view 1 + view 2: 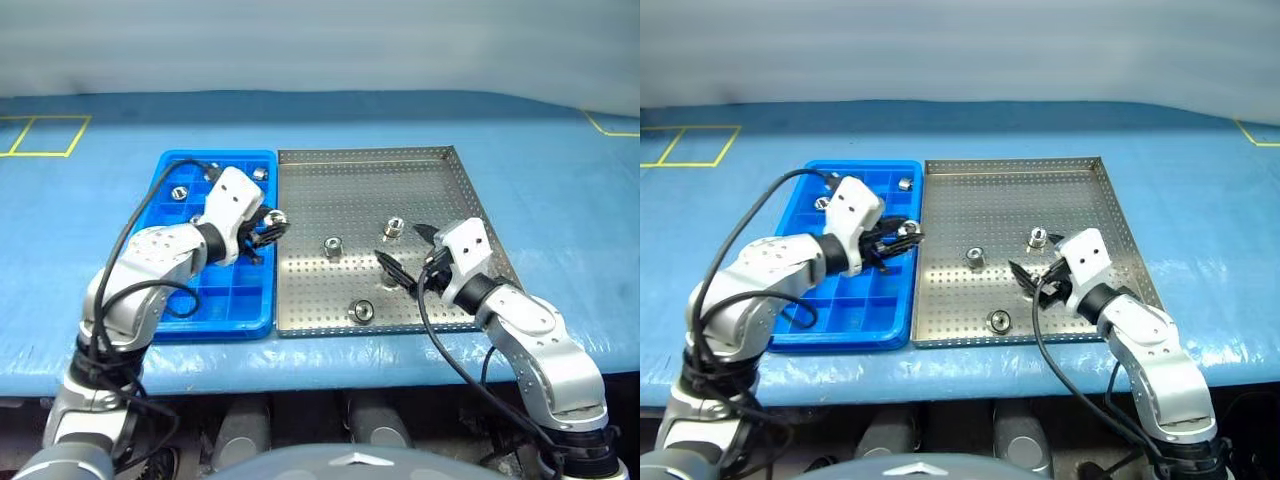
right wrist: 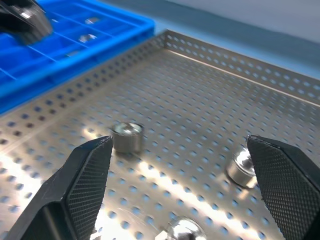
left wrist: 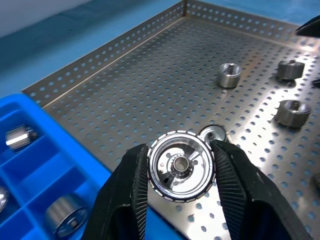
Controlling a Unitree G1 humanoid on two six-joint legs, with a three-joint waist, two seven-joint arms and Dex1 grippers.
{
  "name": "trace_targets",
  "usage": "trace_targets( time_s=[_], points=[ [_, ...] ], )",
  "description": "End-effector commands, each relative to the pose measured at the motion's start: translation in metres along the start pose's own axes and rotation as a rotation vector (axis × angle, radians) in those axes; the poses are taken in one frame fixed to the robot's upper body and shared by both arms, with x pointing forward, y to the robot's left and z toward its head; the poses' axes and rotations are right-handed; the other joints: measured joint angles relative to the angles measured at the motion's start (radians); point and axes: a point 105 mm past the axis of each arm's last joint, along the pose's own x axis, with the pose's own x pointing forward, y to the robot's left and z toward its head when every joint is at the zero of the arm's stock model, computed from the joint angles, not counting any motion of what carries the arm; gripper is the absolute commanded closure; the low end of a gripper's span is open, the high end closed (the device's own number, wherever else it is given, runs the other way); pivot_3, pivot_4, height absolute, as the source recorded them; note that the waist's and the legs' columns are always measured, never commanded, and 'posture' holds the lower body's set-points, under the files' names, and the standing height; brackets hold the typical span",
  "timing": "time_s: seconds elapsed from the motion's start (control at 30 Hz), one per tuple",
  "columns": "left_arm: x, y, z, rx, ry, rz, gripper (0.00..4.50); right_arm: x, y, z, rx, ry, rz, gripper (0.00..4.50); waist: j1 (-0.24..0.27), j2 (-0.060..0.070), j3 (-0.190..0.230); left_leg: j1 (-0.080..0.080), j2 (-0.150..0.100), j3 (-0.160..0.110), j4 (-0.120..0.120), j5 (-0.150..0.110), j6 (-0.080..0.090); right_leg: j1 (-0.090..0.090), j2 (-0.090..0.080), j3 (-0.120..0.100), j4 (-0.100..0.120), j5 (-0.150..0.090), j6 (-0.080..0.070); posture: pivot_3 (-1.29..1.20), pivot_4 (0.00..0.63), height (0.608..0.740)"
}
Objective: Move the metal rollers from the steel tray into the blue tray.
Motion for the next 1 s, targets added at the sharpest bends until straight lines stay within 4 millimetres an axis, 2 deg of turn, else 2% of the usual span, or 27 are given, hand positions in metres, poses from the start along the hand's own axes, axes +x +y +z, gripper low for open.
trace_targets(
  time_s=[0.03, 0.27, 0.5, 0.7, 0.77, 0.8, 0.87, 0.9, 0.97, 1.0],
  points=[
    [-0.02, 0.028, 0.01, 0.057, -0.043, 0.246, 2.87, 0.002, 0.014, 0.011, -0.011, -0.044, 0.072, 0.0, 0.008, 0.0, 0.0, 0.0, 0.0, 0.0, 0.0, 0.0, 0.0, 0.0, 0.0, 0.0, 0.0, 0.0, 0.0, 0.03, 0.15, 0.74],
    [-0.045, 0.068, -0.034, 0.051, 0.207, 0.66, 2.87, 0.011, 0.016, 0.011, -0.009, -0.039, 0.091, 0.0, 0.029, -0.001, 0.0, 0.0, 0.0, 0.0, 0.001, 0.0, 0.0, 0.0, 0.0, 0.0, 0.0, -0.001, -0.001, 0.08, 0.15, 0.74],
    [-0.055, 0.083, -0.055, 0.009, 0.307, 0.816, 2.87, 0.014, 0.013, 0.012, -0.01, -0.046, 0.079, 0.0, 0.049, -0.001, 0.001, -0.001, 0.0, -0.001, 0.001, 0.0, 0.0, 0.0, -0.001, -0.001, -0.001, 0.0, 0.0, 0.08, 0.15, 0.74],
    [-0.047, 0.086, -0.061, 0.006, 0.323, 0.82, 2.87, 0.016, 0.013, 0.01, -0.004, -0.045, 0.067, 0.0, 0.05, -0.001, 0.001, -0.001, 0.0, -0.001, 0.001, 0.0, 0.0, 0.0, -0.001, -0.001, 0.0, 0.0, 0.0, 0.07, 0.15, 0.74],
    [-0.043, 0.086, -0.06, 0.016, 0.315, 0.814, 2.15, 0.016, 0.012, 0.01, -0.007, -0.048, 0.058, 0.0, 0.049, -0.001, 0.001, -0.001, 0.0, -0.001, 0.001, 0.0, 0.0, 0.0, -0.001, -0.001, 0.0, 0.0, 0.0, 0.06, 0.15, 0.74],
    [-0.041, 0.086, -0.058, 0.005, 0.294, 0.819, 1.97, 0.016, 0.012, 0.011, -0.007, -0.049, 0.055, 0.0, 0.049, -0.001, 0.001, -0.001, 0.0, -0.001, 0.001, 0.0, 0.0, 0.0, -0.001, -0.001, 0.0, 0.0, 0.0, 0.06, 0.15, 0.74],
    [-0.036, 0.089, -0.042, -0.051, 0.172, 0.84, 1.27, 0.015, 0.012, 0.012, -0.005, -0.054, 0.054, 0.0, 0.051, -0.001, 0.001, -0.001, 0.0, -0.001, 0.001, 0.0, 0.0, 0.0, -0.001, -0.001, -0.001, 0.0, 0.0, 0.05, 0.15, 0.74],
    [-0.033, 0.089, -0.019, -0.145, -0.006, 0.836, 0.95, 0.014, 0.013, 0.013, 0.007, -0.067, 0.059, 0.0, 0.053, -0.001, 0.001, -0.001, -0.001, -0.001, 0.001, 0.0, 0.0, 0.0, -0.001, -0.002, -0.001, 0.0, 0.0, 0.04, 0.15, 0.74],
    [-0.031, 0.083, 0.02, -0.294, -0.294, 0.777, 0.95, 0.013, 0.013, 0.015, 0.018, -0.082, 0.052, 0.0, 0.055, -0.002, 0.001, -0.003, -0.001, -0.001, 0.002, 0.0, 0.0, 0.0, -0.002, -0.002, -0.001, 0.001, 0.001, 0.03, 0.15, 0.74],
    [-0.026, 0.071, 0.036, -0.325, -0.389, 0.684, 0.95, 0.012, 0.011, 0.016, 0.018, -0.085, 0.041, 0.0, 0.055, -0.002, 0.001, -0.003, -0.001, -0.001, 0.003, 0.0, 0.0, 0.0, -0.002, -0.002, -0.001, 0.002, 0.002, 0.03, 0.15, 0.74]
  ],
)
